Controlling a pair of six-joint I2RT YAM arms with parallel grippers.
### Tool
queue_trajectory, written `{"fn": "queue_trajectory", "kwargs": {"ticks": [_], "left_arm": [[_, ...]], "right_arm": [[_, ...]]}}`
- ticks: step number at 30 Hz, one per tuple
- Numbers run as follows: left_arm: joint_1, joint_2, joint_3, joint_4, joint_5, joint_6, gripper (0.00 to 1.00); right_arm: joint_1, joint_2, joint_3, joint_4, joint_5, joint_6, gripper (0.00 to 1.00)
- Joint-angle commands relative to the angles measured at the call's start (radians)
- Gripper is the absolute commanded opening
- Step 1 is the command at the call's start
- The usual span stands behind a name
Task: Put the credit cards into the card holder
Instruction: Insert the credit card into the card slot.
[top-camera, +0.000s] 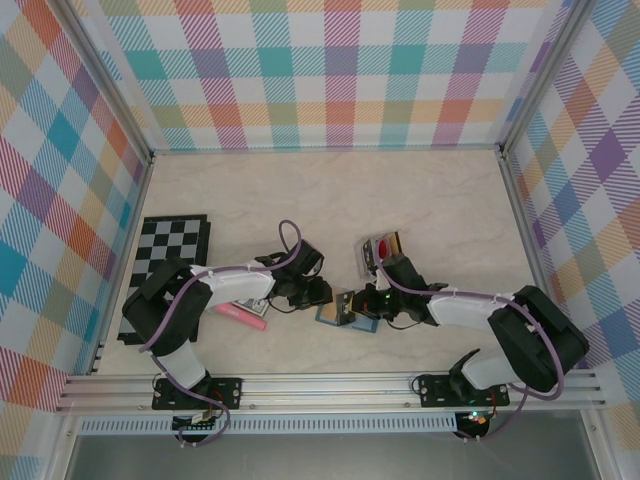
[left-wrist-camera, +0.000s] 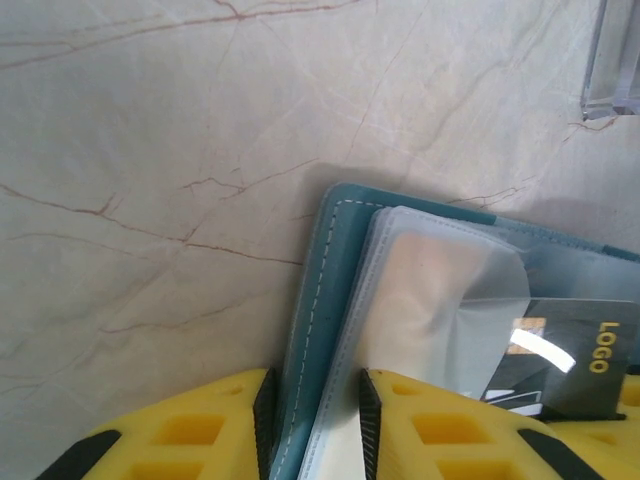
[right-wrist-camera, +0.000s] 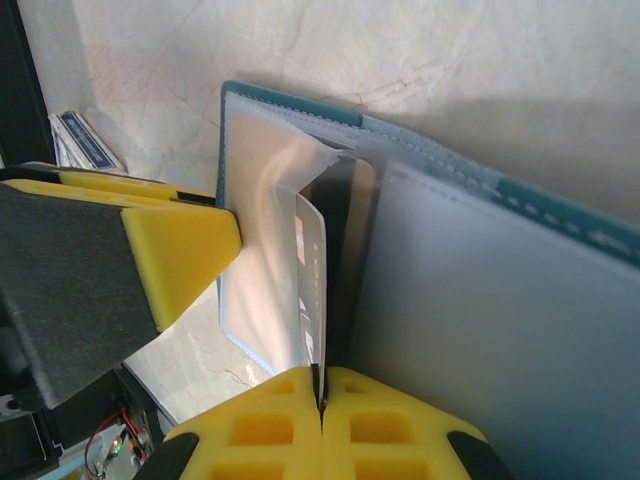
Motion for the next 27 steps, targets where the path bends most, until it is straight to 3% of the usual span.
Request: {"fn": "queue_trajectory", "kwargs": {"ticks": [1,15,27], "left_arm": [[-0.019,0.007,-0.033,-0.017,0.006,-0.008,0.28],[-0.024,0.029,-0.034,0.013,0.047,-0.003,0.26],[-0.025,0.023,-0.031,0.005,0.025,-0.009,0.26]], "right_arm": [[0.002,-0.031,0.001,-0.072,0.103,0.015,0.05],[0.009,0.042,-0.009,0.058,0.061,0.067,0.07],[0.067,0.096,0.051,0.027,0.056,0.080,0.11]]}}
